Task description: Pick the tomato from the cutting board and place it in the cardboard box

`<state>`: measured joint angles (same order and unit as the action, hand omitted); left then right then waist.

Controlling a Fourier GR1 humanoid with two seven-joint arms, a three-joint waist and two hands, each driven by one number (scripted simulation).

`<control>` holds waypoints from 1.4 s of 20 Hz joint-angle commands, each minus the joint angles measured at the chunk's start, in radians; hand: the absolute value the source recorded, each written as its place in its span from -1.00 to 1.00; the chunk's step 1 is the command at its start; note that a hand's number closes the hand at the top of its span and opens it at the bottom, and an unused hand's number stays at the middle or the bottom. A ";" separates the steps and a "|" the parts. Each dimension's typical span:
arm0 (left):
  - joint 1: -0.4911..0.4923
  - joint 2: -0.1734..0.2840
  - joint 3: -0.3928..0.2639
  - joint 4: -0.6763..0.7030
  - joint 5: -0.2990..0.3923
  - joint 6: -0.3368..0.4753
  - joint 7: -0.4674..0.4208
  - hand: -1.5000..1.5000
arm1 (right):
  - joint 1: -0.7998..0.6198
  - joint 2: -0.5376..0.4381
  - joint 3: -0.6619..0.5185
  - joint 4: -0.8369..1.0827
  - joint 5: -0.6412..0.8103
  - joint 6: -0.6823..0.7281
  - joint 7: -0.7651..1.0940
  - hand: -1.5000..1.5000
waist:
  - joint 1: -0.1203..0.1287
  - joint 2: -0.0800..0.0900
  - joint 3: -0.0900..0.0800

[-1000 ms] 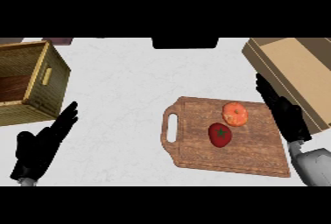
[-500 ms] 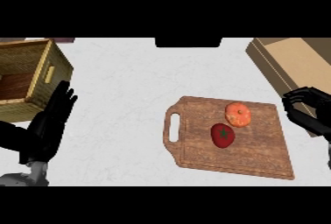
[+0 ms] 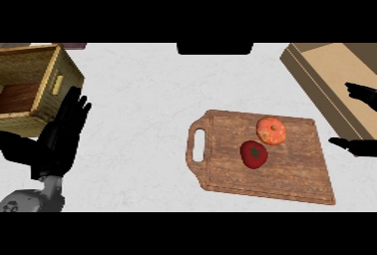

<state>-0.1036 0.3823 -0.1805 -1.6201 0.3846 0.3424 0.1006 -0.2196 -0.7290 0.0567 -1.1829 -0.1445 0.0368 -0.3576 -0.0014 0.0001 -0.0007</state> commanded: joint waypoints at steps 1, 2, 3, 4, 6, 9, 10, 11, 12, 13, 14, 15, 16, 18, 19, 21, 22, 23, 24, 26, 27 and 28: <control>-0.033 -0.005 0.012 -0.014 0.003 0.023 0.043 0.00 | -0.004 -0.155 0.083 -0.049 0.086 0.153 0.057 -1.00 | 0.001 -0.003 -0.001; 0.001 -0.017 -0.014 -0.012 -0.011 0.012 0.013 0.00 | -0.036 -0.198 0.091 -0.061 0.065 0.233 0.107 -1.00 | 0.009 -0.002 -0.002; -0.017 -0.013 -0.012 -0.027 -0.005 0.011 0.034 0.00 | -0.063 -0.216 0.122 -0.084 0.079 0.266 0.165 -1.00 | 0.015 -0.003 -0.003; -0.020 -0.002 0.009 0.012 -0.009 0.000 0.012 0.00 | -0.071 -0.223 0.136 -0.131 0.063 0.308 0.209 -1.00 | 0.006 -0.003 -0.003; 0.006 0.005 0.020 -0.031 -0.006 0.004 0.026 0.00 | -0.043 -0.250 0.134 -0.175 0.034 0.372 0.259 -1.00 | 0.002 -0.005 -0.001; -0.011 -0.021 0.013 -0.018 -0.017 0.005 0.041 0.00 | -0.066 -0.184 0.146 -0.319 -0.023 0.379 0.446 -1.00 | -0.003 -0.004 -0.001; -0.018 -0.021 0.029 0.008 -0.014 -0.024 0.011 0.00 | -0.076 -0.195 0.118 -0.366 -0.060 0.400 0.501 -1.00 | -0.005 -0.003 -0.001; 0.005 -0.032 0.019 -0.031 -0.038 0.002 0.027 0.00 | -0.081 -0.181 0.092 -0.361 -0.079 0.418 0.517 -1.00 | 0.000 -0.003 0.000; -0.022 -0.061 -0.001 -0.003 -0.050 0.020 0.027 0.00 | -0.060 -0.157 0.103 -0.450 -0.116 0.391 0.585 -1.00 | -0.008 -0.004 -0.001; -0.014 -0.040 0.030 0.018 -0.036 -0.029 0.003 0.00 | -0.095 -0.144 0.101 -0.427 -0.117 0.422 0.595 -1.00 | -0.001 -0.002 0.000; -0.002 -0.059 0.028 0.002 -0.049 -0.019 0.006 0.00 | -0.061 -0.100 0.108 -0.423 -0.072 0.400 0.571 -1.00 | 0.001 -0.001 0.000; 0.028 -0.031 0.063 0.018 -0.022 -0.072 -0.028 0.00 | -0.037 -0.082 0.118 -0.474 -0.072 0.378 0.605 -1.00 | 0.000 -0.002 0.000; -0.037 -0.061 0.058 0.015 -0.046 -0.036 0.030 0.00 | -0.032 -0.090 0.056 -0.490 -0.085 0.407 0.605 -1.00 | -0.003 -0.002 0.000; 0.013 -0.087 0.034 -0.004 -0.071 -0.043 0.001 0.00 | -0.118 -0.048 0.063 -0.424 -0.073 0.453 0.637 -1.00 | 0.005 0.000 0.000; -0.012 -0.069 0.065 0.019 -0.063 -0.042 0.023 0.00 | -0.098 -0.023 0.098 -0.523 -0.075 0.411 0.735 -1.00 | 0.002 -0.001 0.000; -0.030 -0.063 0.072 0.003 -0.059 -0.052 0.060 0.00 | -0.085 -0.004 0.115 -0.592 -0.041 0.378 0.813 -1.00 | 0.001 -0.002 0.000; 0.014 -0.043 0.096 -0.031 -0.043 -0.097 0.042 0.00 | -0.073 -0.018 0.083 -0.564 -0.027 0.419 0.792 -1.00 | 0.003 -0.002 0.000; -0.021 -0.091 0.079 0.028 -0.077 -0.066 0.025 0.00 | -0.050 -0.006 0.078 -0.568 -0.004 0.425 0.799 -1.00 | 0.000 -0.001 0.000; -0.026 -0.084 0.077 0.016 -0.075 -0.076 0.041 0.00 | -0.077 0.021 0.104 -0.572 0.025 0.399 0.845 -1.00 | 0.002 -0.001 0.000; 0.047 -0.098 0.075 -0.040 -0.102 -0.073 0.013 0.00 | -0.072 0.082 0.105 -0.521 0.058 0.411 0.817 -1.00 | 0.006 -0.001 0.001; -0.023 -0.108 0.094 0.014 -0.102 -0.062 0.031 0.00 | -0.028 0.093 0.106 -0.495 0.089 0.415 0.758 -1.00 | 0.002 0.000 0.001; 0.004 -0.112 0.086 -0.035 -0.119 -0.054 0.071 0.00 | -0.076 0.099 0.070 -0.489 0.045 0.472 0.803 -1.00 | 0.004 0.000 0.001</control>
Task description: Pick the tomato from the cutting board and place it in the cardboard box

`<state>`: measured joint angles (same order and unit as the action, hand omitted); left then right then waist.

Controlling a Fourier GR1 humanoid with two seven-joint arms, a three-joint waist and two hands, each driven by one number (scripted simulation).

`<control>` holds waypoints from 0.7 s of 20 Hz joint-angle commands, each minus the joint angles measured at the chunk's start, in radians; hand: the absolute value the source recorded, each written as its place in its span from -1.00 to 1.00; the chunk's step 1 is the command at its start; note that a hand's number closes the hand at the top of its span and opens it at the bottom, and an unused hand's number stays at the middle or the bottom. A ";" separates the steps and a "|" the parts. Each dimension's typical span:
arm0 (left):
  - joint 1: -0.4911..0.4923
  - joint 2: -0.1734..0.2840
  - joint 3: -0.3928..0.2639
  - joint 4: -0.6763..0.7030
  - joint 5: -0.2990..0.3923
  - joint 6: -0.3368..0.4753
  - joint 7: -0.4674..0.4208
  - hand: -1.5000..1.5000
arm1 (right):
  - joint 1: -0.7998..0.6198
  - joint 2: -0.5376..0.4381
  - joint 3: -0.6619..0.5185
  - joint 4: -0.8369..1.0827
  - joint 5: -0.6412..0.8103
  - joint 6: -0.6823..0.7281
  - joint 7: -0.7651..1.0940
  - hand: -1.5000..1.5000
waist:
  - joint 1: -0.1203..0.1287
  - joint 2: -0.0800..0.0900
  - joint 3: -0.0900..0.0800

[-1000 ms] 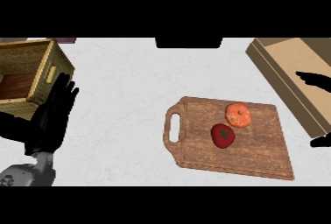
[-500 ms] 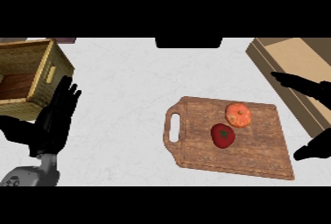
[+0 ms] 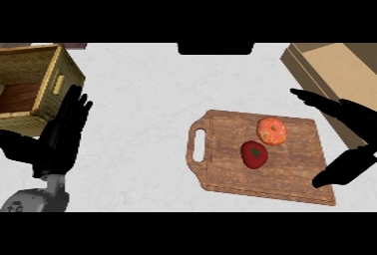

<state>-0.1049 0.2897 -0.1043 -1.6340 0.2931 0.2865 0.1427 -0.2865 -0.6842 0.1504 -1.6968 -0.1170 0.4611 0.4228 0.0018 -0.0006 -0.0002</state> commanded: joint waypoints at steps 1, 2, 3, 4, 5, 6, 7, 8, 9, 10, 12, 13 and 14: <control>-0.015 -0.057 -0.016 0.007 -0.046 0.017 -0.011 0.00 | -0.016 0.098 0.031 -0.031 0.041 0.006 0.078 -1.00 | 0.000 0.000 0.000; -0.012 -0.027 -0.004 -0.042 -0.049 0.008 0.064 0.00 | 0.080 0.080 -0.016 -0.045 0.069 0.023 -0.007 -1.00 | -0.003 0.000 0.000; -0.057 -0.012 0.020 -0.022 -0.030 -0.011 0.091 0.00 | -0.043 0.117 0.017 0.007 0.059 0.041 0.070 -1.00 | 0.002 0.001 0.000; 0.027 -0.040 -0.015 -0.114 -0.076 0.028 0.088 0.00 | 0.046 0.104 -0.028 0.001 0.097 0.045 -0.006 -1.00 | 0.001 0.000 0.000; -0.003 -0.042 0.030 -0.009 -0.045 -0.023 0.022 0.00 | 0.031 0.170 0.030 -0.049 0.132 -0.007 0.073 -1.00 | -0.001 0.000 0.000; -0.018 -0.045 0.048 0.074 -0.039 -0.064 -0.051 0.00 | 0.066 0.148 0.003 0.001 0.150 0.018 -0.004 -1.00 | -0.003 0.001 0.000; -0.014 -0.061 0.038 -0.013 -0.069 -0.027 0.038 0.00 | 0.038 0.161 -0.045 -0.021 0.141 0.057 0.038 -1.00 | -0.001 0.000 0.000; -0.040 -0.044 0.073 0.075 -0.027 -0.086 -0.013 0.00 | -0.008 0.184 -0.022 0.082 0.186 0.031 -0.017 -1.00 | 0.001 0.002 0.000; -0.016 -0.015 0.094 0.010 -0.022 -0.096 0.033 0.00 | -0.022 0.203 -0.023 0.013 0.172 0.032 0.065 -1.00 | 0.001 0.000 0.000; -0.009 -0.037 0.086 0.011 -0.047 -0.080 0.024 0.00 | -0.005 0.227 -0.013 0.014 0.216 0.023 0.050 -1.00 | 0.001 0.000 0.000; 0.000 -0.046 0.083 0.044 -0.054 -0.100 -0.006 0.00 | 0.041 0.250 -0.009 -0.120 0.177 0.019 0.157 -1.00 | -0.003 0.000 0.000; -0.006 -0.063 0.085 0.013 -0.061 -0.085 0.026 0.00 | 0.057 0.251 -0.009 0.022 0.277 0.033 -0.009 -1.00 | 0.000 0.001 0.000; 0.019 -0.059 0.096 0.012 -0.053 -0.120 0.018 0.00 | 0.080 0.255 -0.028 -0.049 0.261 0.050 0.038 -1.00 | -0.001 0.000 0.000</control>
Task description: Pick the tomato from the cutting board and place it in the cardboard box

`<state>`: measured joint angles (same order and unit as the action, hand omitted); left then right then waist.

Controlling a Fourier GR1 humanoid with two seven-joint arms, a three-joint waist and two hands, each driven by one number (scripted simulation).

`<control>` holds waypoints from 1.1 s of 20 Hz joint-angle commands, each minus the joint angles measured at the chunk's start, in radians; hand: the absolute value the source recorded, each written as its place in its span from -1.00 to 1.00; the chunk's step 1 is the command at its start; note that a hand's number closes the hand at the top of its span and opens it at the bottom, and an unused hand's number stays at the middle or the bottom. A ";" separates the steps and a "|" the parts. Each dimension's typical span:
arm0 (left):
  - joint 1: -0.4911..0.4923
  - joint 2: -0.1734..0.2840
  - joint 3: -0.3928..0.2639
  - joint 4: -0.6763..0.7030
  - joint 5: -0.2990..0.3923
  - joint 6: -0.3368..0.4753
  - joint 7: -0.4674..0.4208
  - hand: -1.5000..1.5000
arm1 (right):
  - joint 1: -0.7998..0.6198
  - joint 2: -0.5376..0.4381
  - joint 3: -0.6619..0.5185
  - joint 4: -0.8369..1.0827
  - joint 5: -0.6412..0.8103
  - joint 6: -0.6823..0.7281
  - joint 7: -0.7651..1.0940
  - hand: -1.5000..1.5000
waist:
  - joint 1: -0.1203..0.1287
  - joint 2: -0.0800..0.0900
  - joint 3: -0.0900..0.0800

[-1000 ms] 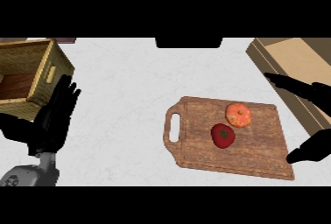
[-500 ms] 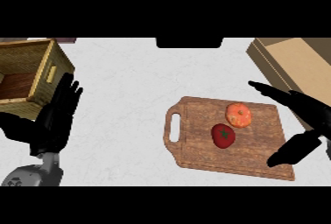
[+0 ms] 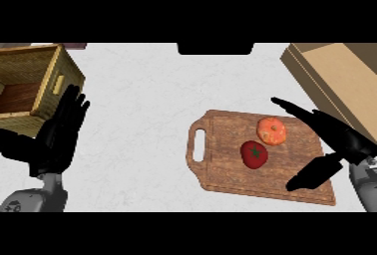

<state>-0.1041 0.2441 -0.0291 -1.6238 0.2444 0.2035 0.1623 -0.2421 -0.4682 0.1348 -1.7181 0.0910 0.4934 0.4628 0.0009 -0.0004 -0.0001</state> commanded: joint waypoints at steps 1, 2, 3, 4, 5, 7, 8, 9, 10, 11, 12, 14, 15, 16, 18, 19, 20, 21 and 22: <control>-0.068 -0.016 0.024 0.030 -0.020 0.004 0.036 0.00 | -0.035 0.034 -0.045 0.122 0.053 0.021 -0.087 -1.00 | 0.001 0.001 0.000; 0.043 -0.052 -0.032 -0.046 -0.064 0.032 0.022 0.00 | 0.036 0.063 0.005 0.053 0.098 -0.003 -0.079 -1.00 | 0.002 0.000 0.000; 0.030 -0.053 -0.024 -0.083 -0.061 0.021 0.047 0.00 | 0.008 0.076 -0.025 0.052 0.082 0.020 -0.037 -1.00 | 0.001 0.000 0.000; 0.039 -0.010 0.029 -0.114 -0.018 -0.011 0.064 0.00 | -0.059 0.095 -0.010 0.086 0.086 0.020 -0.003 -1.00 | 0.005 0.000 0.000; 0.016 -0.033 0.021 -0.035 -0.038 -0.022 0.026 0.00 | 0.027 0.114 0.026 0.023 0.125 0.012 -0.016 -1.00 | 0.000 0.000 0.000; -0.013 -0.037 0.043 -0.046 -0.047 -0.019 0.064 0.00 | -0.001 0.110 -0.029 0.071 0.105 0.067 -0.044 -1.00 | 0.000 0.000 0.000; -0.021 -0.033 0.057 0.019 -0.034 -0.053 0.019 0.00 | -0.028 0.153 0.002 0.111 0.159 0.012 -0.053 -1.00 | 0.001 0.001 0.000; -0.007 -0.006 0.083 -0.015 -0.010 -0.084 0.039 0.00 | 0.047 0.141 0.009 0.047 0.176 0.014 -0.070 -1.00 | -0.001 0.000 0.000; 0.008 -0.040 0.062 0.008 -0.044 -0.065 0.013 0.00 | 0.001 0.113 -0.041 0.098 0.168 0.056 -0.080 -1.00 | 0.000 0.000 0.000; 0.062 -0.031 0.067 -0.047 -0.017 -0.087 -0.007 0.00 | 0.048 0.063 -0.060 0.110 0.189 0.041 -0.167 -1.00 | 0.001 0.000 0.000; -0.006 -0.052 0.047 0.014 -0.065 -0.056 0.006 0.00 | 0.012 0.137 0.006 0.111 0.253 0.005 -0.107 -1.00 | 0.000 0.001 0.000; 0.030 -0.069 0.053 0.000 -0.070 -0.059 0.000 0.00 | 0.078 0.126 -0.022 0.046 0.245 0.035 -0.103 -1.00 | -0.001 0.000 0.000; -0.003 -0.084 0.035 -0.011 -0.083 -0.048 0.012 0.00 | -0.021 0.175 -0.016 0.139 0.263 0.017 -0.073 -1.00 | 0.001 0.000 0.000; 0.063 -0.056 0.073 -0.024 -0.047 -0.111 -0.010 0.00 | 0.023 0.155 -0.034 0.090 0.257 0.045 -0.098 -1.00 | 0.001 0.000 0.000; -0.014 -0.078 0.039 -0.076 -0.080 -0.041 0.092 0.00 | -0.011 0.218 0.016 0.105 0.283 0.022 -0.030 -1.00 | 0.001 0.000 0.000; -0.041 -0.072 0.058 -0.045 -0.079 -0.045 0.099 0.00 | -0.038 0.191 -0.002 0.196 0.321 0.019 -0.120 -1.00 | 0.002 0.001 0.000; 0.033 -0.039 0.100 -0.064 -0.048 -0.105 0.063 0.00 | 0.006 0.167 -0.035 0.135 0.283 0.067 -0.110 -1.00 | 0.001 0.000 0.000; 0.032 -0.120 0.038 -0.055 -0.105 -0.038 0.031 0.00 | 0.027 0.198 -0.022 0.097 0.306 0.043 -0.097 -1.00 | 0.000 0.000 0.000; -0.061 -0.066 0.098 -0.001 -0.072 -0.065 0.090 0.00 | 0.001 0.185 -0.026 0.184 0.327 0.038 -0.172 -1.00 | 0.000 0.001 0.000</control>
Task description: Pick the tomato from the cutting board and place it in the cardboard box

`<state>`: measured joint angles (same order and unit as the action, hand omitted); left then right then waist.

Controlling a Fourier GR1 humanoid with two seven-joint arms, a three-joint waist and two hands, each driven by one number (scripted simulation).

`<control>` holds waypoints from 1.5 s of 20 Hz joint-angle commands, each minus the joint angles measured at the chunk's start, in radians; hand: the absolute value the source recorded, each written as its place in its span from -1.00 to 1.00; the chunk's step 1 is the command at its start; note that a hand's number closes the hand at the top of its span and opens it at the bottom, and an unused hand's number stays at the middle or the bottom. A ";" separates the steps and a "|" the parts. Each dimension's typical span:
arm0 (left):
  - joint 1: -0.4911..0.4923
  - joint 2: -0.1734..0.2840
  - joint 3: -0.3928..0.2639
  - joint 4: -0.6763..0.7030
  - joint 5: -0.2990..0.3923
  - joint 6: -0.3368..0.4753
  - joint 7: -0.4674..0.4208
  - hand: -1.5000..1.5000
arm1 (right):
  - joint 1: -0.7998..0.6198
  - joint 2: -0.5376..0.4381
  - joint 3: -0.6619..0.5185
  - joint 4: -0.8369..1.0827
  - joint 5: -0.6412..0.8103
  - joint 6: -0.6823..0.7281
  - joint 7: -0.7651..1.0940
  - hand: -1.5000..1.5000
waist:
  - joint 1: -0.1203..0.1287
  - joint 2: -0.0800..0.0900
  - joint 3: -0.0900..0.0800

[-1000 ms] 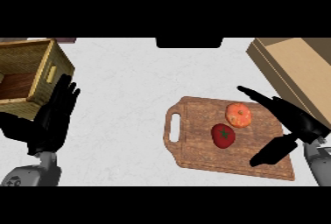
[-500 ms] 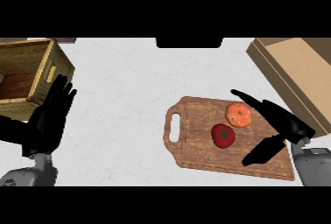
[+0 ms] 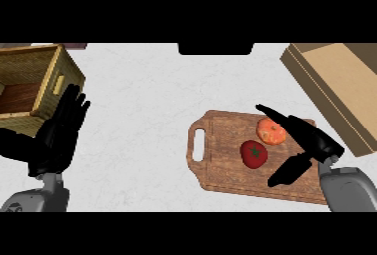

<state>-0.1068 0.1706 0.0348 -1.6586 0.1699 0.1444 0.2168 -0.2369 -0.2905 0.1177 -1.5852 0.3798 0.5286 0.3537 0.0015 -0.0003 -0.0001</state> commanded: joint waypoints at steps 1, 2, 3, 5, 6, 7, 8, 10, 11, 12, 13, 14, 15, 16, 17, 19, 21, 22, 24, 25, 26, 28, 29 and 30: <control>0.004 -0.020 0.011 0.061 -0.008 -0.033 -0.063 0.00 | -0.025 0.009 -0.028 0.112 0.033 0.001 -0.099 -1.00 | 0.001 0.001 0.000; -0.072 0.018 0.037 -0.003 -0.001 0.006 0.081 0.00 | -0.030 0.072 0.026 0.033 0.041 -0.009 0.016 -1.00 | 0.000 0.000 0.000; 0.011 -0.019 0.021 0.030 -0.001 -0.031 -0.032 0.00 | -0.017 0.070 0.013 -0.044 0.015 0.038 0.073 -1.00 | -0.001 0.000 0.000; 0.053 -0.038 -0.012 -0.027 -0.028 -0.026 -0.029 0.00 | 0.044 0.072 0.020 -0.002 0.060 -0.008 -0.020 -1.00 | 0.000 0.000 0.000; 0.041 -0.013 0.035 -0.021 -0.004 -0.047 -0.028 0.00 | 0.028 0.071 0.021 0.015 0.086 -0.003 -0.024 -1.00 | 0.001 0.000 0.000; -0.043 0.007 0.033 -0.071 -0.012 -0.002 0.107 0.00 | 0.055 0.089 0.036 -0.034 0.070 0.000 0.013 -1.00 | -0.001 -0.001 0.000; 0.035 -0.051 0.000 0.039 -0.039 -0.036 -0.071 0.00 | 0.013 0.084 0.001 -0.003 0.058 0.024 0.019 -1.00 | -0.001 0.000 0.000; -0.034 -0.006 0.039 0.001 -0.014 -0.045 0.009 0.00 | 0.046 0.055 0.000 0.091 0.104 -0.013 -0.107 -1.00 | 0.000 0.001 0.000; 0.036 -0.047 -0.001 -0.043 -0.048 -0.014 0.020 0.00 | 0.031 0.058 -0.011 0.087 0.097 0.013 -0.091 -1.00 | 0.001 0.000 0.000; 0.008 -0.037 0.030 0.029 -0.034 -0.044 -0.039 0.00 | -0.051 0.098 -0.014 0.087 0.091 0.027 -0.009 -1.00 | 0.001 0.000 0.000; -0.043 -0.025 0.032 -0.019 -0.032 -0.014 0.069 0.00 | 0.051 0.097 0.025 0.078 0.139 -0.030 -0.084 -1.00 | -0.001 0.000 0.000; -0.020 -0.044 0.027 0.033 -0.043 -0.034 -0.018 0.00 | 0.030 0.054 -0.028 0.067 0.102 0.040 -0.085 -1.00 | -0.001 0.000 0.000; 0.030 -0.039 0.033 -0.042 -0.034 -0.035 0.028 0.00 | 0.047 0.087 -0.009 0.049 0.119 0.010 -0.094 -1.00 | 0.000 0.000 0.000; -0.006 -0.008 0.078 0.008 0.002 -0.074 0.002 0.00 | 0.051 0.117 0.022 0.031 0.129 0.011 -0.035 -1.00 | -0.001 0.000 0.000; -0.042 -0.020 0.061 0.014 -0.011 -0.055 0.024 0.00 | -0.041 0.075 -0.035 0.152 0.130 0.020 -0.096 -1.00 | 0.001 0.001 0.000; -0.004 -0.035 0.051 0.017 -0.022 -0.064 -0.025 0.00 | 0.070 0.038 -0.030 0.101 0.139 0.010 -0.188 -1.00 | -0.001 0.000 0.000; 0.067 -0.042 0.020 -0.060 -0.057 -0.055 0.005 0.00 | 0.046 0.075 -0.010 0.106 0.167 -0.001 -0.150 -1.00 | 0.001 0.000 0.000; 0.060 -0.053 0.032 -0.031 -0.052 -0.053 -0.027 0.00 | -0.008 0.077 -0.036 0.162 0.151 0.015 -0.156 -1.00 | 0.002 0.000 0.000; 0.074 -0.043 0.062 0.002 -0.014 -0.097 -0.063 0.00 | 0.010 0.126 -0.004 0.120 0.178 -0.024 -0.134 -1.00 | 0.001 0.000 0.000; -0.027 -0.059 0.046 0.031 -0.060 -0.034 -0.012 0.00 | 0.035 0.107 -0.009 0.055 0.173 0.016 -0.104 -1.00 | -0.002 0.000 0.000; 0.026 -0.052 0.030 -0.053 -0.055 -0.049 0.013 0.00 | 0.009 0.136 0.018 0.189 0.231 -0.075 -0.174 -1.00 | 0.002 0.000 0.000; 0.004 -0.053 0.023 -0.043 -0.049 -0.052 0.048 0.00 | 0.115 0.124 0.061 0.089 0.251 -0.081 -0.207 1.00 | -0.002 -0.001 0.000; -0.075 -0.051 0.054 0.026 -0.066 -0.016 0.039 0.00 | 0.036 0.106 0.041 0.135 0.254 -0.060 -0.226 1.00 | -0.002 0.000 0.000; -0.026 -0.022 0.080 -0.011 -0.024 -0.060 0.038 0.00 | 0.098 0.071 0.072 0.114 0.292 -0.099 -0.310 1.00 | -0.001 0.000 0.000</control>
<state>-0.1259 0.1232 0.0801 -1.6625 0.1210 0.1024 0.2372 -0.1939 -0.1937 0.1448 -1.4850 0.6110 0.4685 0.1407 0.0011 -0.0086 -0.0059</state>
